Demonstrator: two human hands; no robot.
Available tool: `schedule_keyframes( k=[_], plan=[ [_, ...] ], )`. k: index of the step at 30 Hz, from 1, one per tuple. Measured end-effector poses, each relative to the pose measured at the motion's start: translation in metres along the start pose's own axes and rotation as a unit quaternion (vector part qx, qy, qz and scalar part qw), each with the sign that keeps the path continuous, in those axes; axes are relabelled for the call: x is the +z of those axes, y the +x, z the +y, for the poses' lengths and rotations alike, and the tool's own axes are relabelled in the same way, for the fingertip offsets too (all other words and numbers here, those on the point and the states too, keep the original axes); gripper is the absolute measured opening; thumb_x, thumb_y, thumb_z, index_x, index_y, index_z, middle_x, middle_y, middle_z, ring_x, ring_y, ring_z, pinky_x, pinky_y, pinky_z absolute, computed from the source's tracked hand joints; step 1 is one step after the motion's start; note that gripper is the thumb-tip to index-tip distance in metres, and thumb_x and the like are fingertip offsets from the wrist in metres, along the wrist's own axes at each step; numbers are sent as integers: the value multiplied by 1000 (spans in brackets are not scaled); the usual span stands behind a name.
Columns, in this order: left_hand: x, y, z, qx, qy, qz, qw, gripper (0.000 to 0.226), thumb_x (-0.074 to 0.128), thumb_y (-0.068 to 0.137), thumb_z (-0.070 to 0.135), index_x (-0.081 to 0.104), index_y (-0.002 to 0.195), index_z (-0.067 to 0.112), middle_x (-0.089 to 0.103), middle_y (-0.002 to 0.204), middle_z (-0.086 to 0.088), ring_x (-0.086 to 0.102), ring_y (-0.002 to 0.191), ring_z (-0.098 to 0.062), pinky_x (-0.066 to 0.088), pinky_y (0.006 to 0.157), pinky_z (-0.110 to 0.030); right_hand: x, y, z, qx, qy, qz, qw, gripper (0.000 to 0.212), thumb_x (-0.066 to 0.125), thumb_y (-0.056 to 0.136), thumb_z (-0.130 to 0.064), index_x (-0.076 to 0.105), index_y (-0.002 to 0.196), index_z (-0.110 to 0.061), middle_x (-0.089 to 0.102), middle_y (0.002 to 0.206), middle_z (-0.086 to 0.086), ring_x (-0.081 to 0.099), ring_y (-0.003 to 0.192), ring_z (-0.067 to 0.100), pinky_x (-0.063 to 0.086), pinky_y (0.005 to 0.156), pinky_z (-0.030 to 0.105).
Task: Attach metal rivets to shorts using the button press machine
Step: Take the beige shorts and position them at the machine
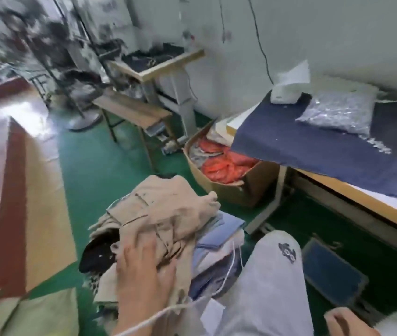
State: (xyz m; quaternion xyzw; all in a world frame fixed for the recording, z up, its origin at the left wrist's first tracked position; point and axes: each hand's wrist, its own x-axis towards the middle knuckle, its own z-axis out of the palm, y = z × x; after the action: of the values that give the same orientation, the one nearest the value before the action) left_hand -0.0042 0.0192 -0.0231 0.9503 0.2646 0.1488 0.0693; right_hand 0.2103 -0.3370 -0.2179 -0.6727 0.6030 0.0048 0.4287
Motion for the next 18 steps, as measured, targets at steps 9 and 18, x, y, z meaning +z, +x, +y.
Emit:
schedule_keyframes(
  k=[9, 18],
  plan=[
    [-44, 71, 50, 26, -230, 42, 972, 41, 76, 75, 3, 71, 104, 32, 71, 101, 15, 63, 97, -8, 43, 80, -25, -90, -94, -15, -473, -404, -265, 737, 6, 66, 97, -31, 71, 99, -30, 71, 74, -9, 70, 87, 10, 55, 81, 24],
    [-77, 104, 240, 279, -406, -199, 847, 28, 80, 78, 41, 65, 101, 35, 72, 96, 22, 66, 91, 6, 48, 75, -9, -196, -185, -138, -656, -42, -365, 660, 86, 80, 65, -59, 41, 141, -50, 52, 135, -30, 52, 125, -4, 43, 101, 20]
  ],
)
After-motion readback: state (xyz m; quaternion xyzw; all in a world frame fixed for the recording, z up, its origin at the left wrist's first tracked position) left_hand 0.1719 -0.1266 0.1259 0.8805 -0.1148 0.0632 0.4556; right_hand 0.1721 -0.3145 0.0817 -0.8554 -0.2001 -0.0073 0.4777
